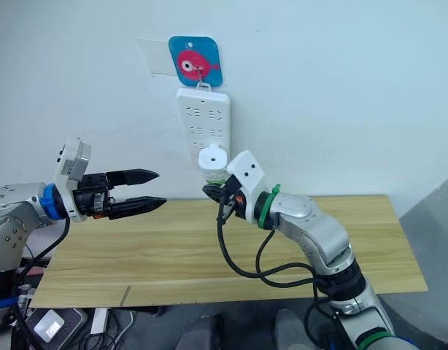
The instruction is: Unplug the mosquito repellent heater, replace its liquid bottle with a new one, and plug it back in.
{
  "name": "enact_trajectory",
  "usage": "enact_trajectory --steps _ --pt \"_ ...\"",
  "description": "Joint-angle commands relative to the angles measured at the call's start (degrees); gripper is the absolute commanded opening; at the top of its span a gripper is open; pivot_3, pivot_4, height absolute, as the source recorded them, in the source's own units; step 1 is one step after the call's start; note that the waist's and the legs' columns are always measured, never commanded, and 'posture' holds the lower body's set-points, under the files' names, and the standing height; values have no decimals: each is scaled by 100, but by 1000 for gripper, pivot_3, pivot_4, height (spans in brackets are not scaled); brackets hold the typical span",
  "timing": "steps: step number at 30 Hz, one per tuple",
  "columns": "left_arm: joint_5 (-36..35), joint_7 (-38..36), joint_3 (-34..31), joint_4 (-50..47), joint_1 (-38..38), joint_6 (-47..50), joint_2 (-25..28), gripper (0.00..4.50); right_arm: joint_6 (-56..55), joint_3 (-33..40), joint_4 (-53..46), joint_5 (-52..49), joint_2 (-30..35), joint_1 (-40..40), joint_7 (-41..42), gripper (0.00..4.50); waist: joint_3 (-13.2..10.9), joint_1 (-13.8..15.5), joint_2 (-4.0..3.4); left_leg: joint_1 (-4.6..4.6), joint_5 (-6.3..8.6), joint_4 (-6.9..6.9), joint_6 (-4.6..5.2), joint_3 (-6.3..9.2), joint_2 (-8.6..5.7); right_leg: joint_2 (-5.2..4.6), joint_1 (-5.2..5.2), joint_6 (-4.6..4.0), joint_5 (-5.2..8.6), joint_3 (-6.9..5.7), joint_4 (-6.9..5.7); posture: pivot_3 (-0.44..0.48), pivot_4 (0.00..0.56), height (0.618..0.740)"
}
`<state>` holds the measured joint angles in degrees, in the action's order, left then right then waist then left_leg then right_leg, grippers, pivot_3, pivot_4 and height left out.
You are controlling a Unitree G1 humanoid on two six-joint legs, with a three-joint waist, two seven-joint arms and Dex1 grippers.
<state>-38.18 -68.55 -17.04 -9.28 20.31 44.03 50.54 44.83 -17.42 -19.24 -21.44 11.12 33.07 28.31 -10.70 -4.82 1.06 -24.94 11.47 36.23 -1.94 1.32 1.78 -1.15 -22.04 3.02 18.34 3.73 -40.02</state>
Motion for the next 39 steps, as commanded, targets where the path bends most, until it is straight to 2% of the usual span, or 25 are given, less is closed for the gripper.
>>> enact_trajectory --steps 1,10,39 --pt "-255 150 -270 -336 -68 119 155 4500 -274 -43 65 246 -79 163 -125 47 0 15 1 0 0 0 0 0 -1 0 0 0 0 0 0 -3 149 740" --pt "-411 272 -279 -417 -182 126 225 4500 -537 16 417 622 -266 301 -314 47 2 21 3 1 -1 -6 -2 0 -4 1 0 -1 0 -3 1 -2 142 740" --pt "-351 299 -151 -271 -138 -59 183 4500 -427 94 352 770 -222 209 -289 47 3 20 4 2 -3 -7 -6 0 -5 1 -1 -2 0 -4 0 -17 144 740"
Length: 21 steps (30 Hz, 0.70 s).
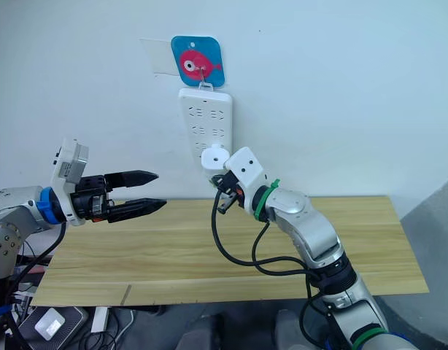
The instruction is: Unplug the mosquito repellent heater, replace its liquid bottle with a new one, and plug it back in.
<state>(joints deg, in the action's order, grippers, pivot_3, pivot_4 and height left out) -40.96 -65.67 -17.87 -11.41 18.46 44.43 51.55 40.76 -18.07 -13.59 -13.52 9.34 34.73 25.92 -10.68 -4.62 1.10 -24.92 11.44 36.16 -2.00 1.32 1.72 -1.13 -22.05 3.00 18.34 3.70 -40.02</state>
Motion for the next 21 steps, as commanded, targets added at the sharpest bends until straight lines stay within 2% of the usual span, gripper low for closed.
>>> enact_trajectory --steps 1,11,21 --pt "-74 17 -56 -61 54 -100 72 4500 -23 170 -202 -8 -38 52 -57 47 0 0 0 0 0 0 0 0 0 0 0 0 0 0 0 -18 144 740" --pt "-54 8 16 17 124 -137 65 4500 -26 284 -173 59 -91 75 -236 47 0 -3 0 0 -1 0 -1 0 0 0 0 0 0 0 -4 -25 145 740" --pt "-54 35 69 45 174 -142 53 4500 192 567 -100 95 -423 105 -768 47 1 -2 1 7 -21 2 -35 6 -2 0 0 -6 -4 -3 -30 -28 147 740"
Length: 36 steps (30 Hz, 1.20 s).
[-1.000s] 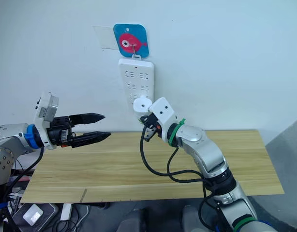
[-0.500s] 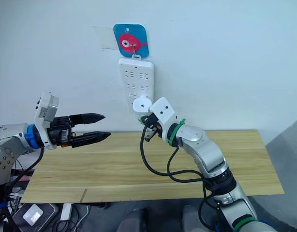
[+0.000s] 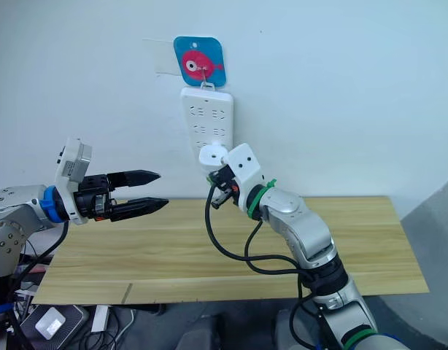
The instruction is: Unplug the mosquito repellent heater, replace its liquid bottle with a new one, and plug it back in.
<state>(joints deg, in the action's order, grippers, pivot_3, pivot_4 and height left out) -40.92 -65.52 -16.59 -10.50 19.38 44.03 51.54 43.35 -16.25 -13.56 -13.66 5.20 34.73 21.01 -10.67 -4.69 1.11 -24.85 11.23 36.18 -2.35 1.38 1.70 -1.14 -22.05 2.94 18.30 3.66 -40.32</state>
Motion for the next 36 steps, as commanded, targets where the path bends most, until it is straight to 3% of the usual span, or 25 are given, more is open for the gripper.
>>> enact_trajectory --steps 1,21,32,36 --pt "-57 21 -60 -42 81 -104 55 4500 -63 383 -101 123 -3 105 -301 47 1 11 1 1 -2 1 -3 1 -1 0 0 -1 0 -2 -4 -28 147 740" --pt "-62 42 10 -4 142 -132 28 4500 -19 482 8 211 45 163 -591 47 3 10 8 11 -59 22 -16 -2 0 12 -3 -22 -21 -9 -55 -39 146 740" --pt "-60 52 -2 -10 108 -157 23 4500 -13 451 -43 150 71 172 -476 47 2 10 10 10 -59 20 -16 -1 1 11 -5 -22 -21 -9 -54 -37 145 740" --pt "-52 39 -8 3 84 -177 32 4500 162 237 -236 -128 139 108 -39 47 1 10 10 10 -59 18 -16 -2 1 12 -5 -22 -21 -8 -53 -36 144 740"
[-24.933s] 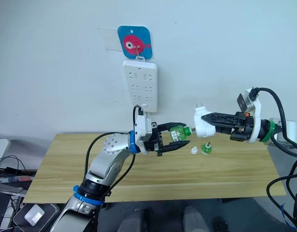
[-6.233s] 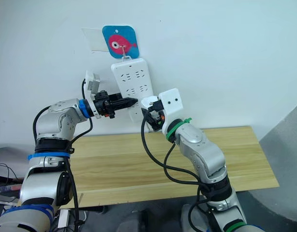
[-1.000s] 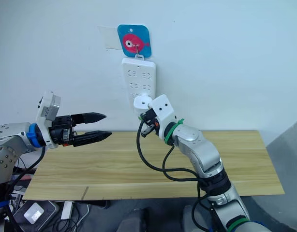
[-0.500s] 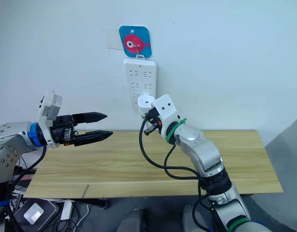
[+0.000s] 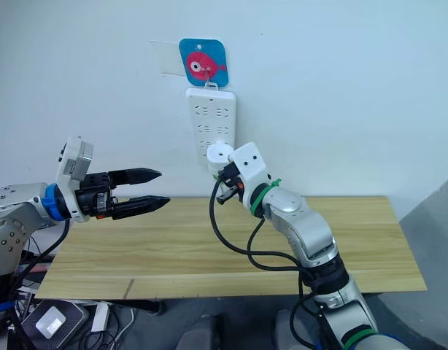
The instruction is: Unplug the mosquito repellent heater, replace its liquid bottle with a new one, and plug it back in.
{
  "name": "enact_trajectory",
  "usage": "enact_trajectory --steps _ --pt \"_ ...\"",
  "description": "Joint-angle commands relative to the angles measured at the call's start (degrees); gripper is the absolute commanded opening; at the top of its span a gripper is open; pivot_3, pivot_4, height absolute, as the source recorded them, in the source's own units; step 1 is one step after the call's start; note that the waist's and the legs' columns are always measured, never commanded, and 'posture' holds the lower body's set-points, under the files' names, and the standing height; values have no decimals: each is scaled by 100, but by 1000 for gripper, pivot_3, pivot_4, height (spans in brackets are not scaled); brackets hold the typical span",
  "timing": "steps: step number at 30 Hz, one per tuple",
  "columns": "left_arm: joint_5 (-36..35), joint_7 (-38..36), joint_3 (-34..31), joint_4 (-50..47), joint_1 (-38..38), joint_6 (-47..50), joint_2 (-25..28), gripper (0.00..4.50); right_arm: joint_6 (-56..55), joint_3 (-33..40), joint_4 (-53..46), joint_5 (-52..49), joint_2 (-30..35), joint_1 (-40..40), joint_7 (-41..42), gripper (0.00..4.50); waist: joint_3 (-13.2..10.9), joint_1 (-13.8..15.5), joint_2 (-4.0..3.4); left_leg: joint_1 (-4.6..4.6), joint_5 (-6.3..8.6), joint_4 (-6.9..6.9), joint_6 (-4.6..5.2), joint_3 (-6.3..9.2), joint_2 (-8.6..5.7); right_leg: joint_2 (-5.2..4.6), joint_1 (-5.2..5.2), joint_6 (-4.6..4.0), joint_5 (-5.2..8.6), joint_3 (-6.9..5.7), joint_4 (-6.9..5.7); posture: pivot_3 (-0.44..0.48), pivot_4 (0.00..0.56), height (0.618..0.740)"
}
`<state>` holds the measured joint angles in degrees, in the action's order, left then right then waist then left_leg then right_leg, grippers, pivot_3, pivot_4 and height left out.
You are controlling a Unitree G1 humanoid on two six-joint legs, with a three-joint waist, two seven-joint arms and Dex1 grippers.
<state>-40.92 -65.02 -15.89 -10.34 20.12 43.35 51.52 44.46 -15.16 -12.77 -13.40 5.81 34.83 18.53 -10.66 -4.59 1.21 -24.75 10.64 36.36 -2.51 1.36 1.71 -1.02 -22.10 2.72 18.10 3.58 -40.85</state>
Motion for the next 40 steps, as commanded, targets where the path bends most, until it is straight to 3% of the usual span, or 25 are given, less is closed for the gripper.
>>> enact_trajectory --steps 1,10,14,17,22,26,27,33,40 --pt "-49 -15 -79 -10 3 -116 35 4500 90 69 -377 -192 100 64 283 47 -1 0 1 0 0 -2 0 0 0 0 0 0 0 0 1 -34 142 740" --pt "71 -21 -40 107 1 -232 64 4500 187 -85 -822 -554 432 -171 1003 47 -2 -20 3 -3 2 -29 -2 2 2 -1 -17 -6 3 4 4 -30 134 740" --pt "273 27 -54 281 -33 -328 189 4500 231 354 -1256 -914 1166 -565 1589 205 -2 -14 5 -3 2 -28 -2 1 0 -2 -15 -5 3 4 5 -23 129 740" --pt "644 156 -18 533 -115 -594 280 4500 80 831 -1386 -1179 1892 -920 2096 945 -1 19 10 -4 2 -27 -2 -2 -1 -3 -12 -5 3 -1 11 -27 124 740" --pt "1170 285 -26 997 -317 -1094 388 4500 -219 1837 -1111 -1594 2804 -1322 2780 2893 -1 5 12 -3 2 -28 -2 -11 0 -2 -13 -5 4 1 11 -36 111 740" --pt "1581 271 -109 1691 -377 -1655 512 4500 -1458 2240 -356 -966 3882 -1843 3475 4303 1 7 15 -4 2 -28 -2 -19 -2 -3 -11 -5 4 1 18 -45 107 740" --pt "1656 257 -120 1890 -370 -1786 542 4500 -1725 2330 -147 -875 4035 -1950 3554 4465 1 6 16 -4 2 -28 -2 -26 -4 -4 -12 -5 4 2 20 -48 102 740" --pt "2037 242 -161 3138 -162 -2528 700 4500 -2264 3109 1227 -728 4071 -1973 3012 4465 7 -41 24 -1 2 -26 -2 -38 2 -2 -13 -4 3 12 14 -55 90 740" --pt "2112 170 -132 3452 -82 -2836 715 4500 -2759 3071 1658 -482 4012 -1934 2813 4465 12 -34 31 -1 2 -26 -2 -40 1 -4 -14 -4 3 12 9 -52 83 740"
